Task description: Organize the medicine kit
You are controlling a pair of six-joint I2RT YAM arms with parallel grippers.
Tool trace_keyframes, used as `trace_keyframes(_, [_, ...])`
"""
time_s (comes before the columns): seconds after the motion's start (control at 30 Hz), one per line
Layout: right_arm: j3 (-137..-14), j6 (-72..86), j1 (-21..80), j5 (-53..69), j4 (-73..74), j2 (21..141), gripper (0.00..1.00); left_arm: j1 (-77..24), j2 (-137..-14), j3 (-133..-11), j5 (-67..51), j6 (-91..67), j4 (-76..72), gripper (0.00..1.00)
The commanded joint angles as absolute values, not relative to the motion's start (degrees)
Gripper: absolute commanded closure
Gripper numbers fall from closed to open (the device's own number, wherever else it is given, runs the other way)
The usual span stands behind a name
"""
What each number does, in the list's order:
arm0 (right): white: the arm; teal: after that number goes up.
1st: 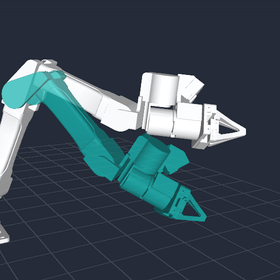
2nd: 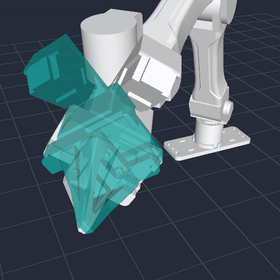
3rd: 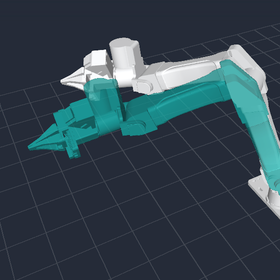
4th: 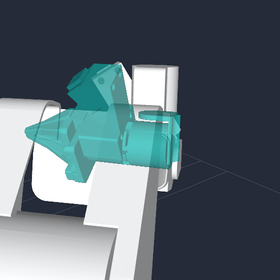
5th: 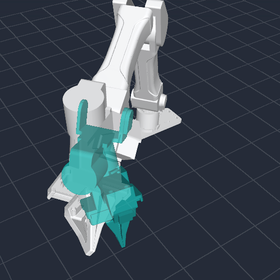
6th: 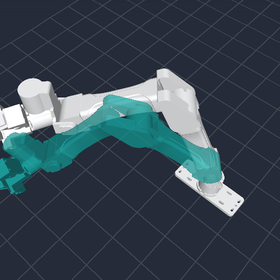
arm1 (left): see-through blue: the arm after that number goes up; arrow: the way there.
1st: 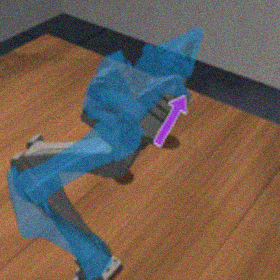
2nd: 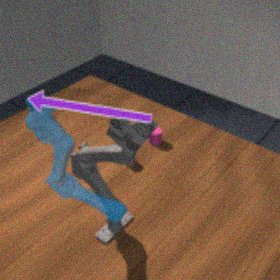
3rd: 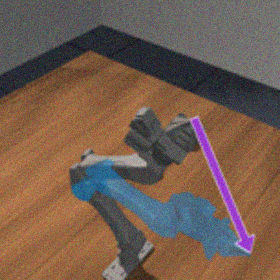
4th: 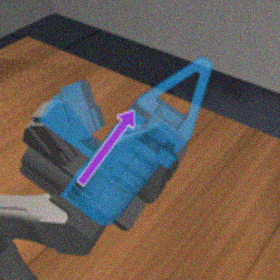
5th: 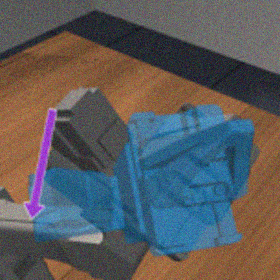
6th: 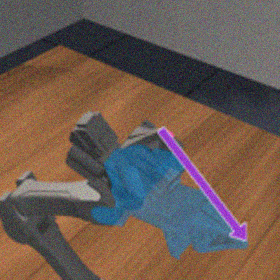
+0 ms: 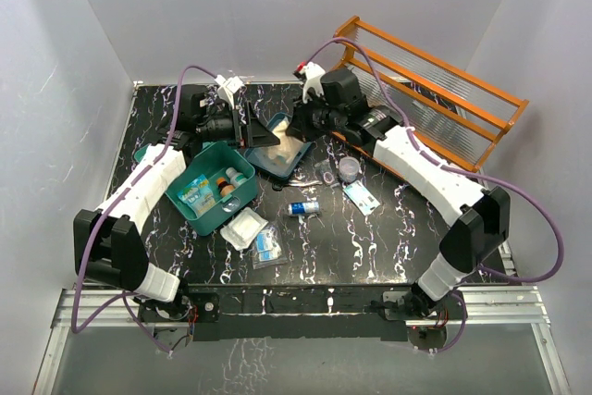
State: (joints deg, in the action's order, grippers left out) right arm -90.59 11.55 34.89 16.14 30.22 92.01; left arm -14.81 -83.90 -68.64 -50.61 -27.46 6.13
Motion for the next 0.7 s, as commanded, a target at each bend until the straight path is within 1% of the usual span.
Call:
trace_keyframes(0.0, [-95.9,5.6,36.6,14.3,28.9,93.6,1.00,-15.0,-81.2,-70.6,-53.2,-25.2,8.3,0.21])
trace_keyframes(0.07, [-96.9,5.0,37.1,14.6,29.3,94.4,1.00,-15.0,-81.1,-71.1,-50.5,-23.9,10.2,0.30])
trace_keyframes(0.23, [-98.3,5.6,37.7,15.9,29.7,95.8,1.00,-15.0,-81.5,-72.4,-45.9,-21.7,13.0,0.46])
trace_keyframes(0.47, [-100.0,4.7,38.7,15.3,30.9,97.8,1.00,-15.0,-84.1,-73.0,-49.0,-22.9,11.7,0.50])
trace_keyframes(0.67, [-100.8,5.4,38.8,16.9,30.6,98.6,1.00,-15.2,-84.7,-72.4,-48.5,-21.9,11.7,0.56])
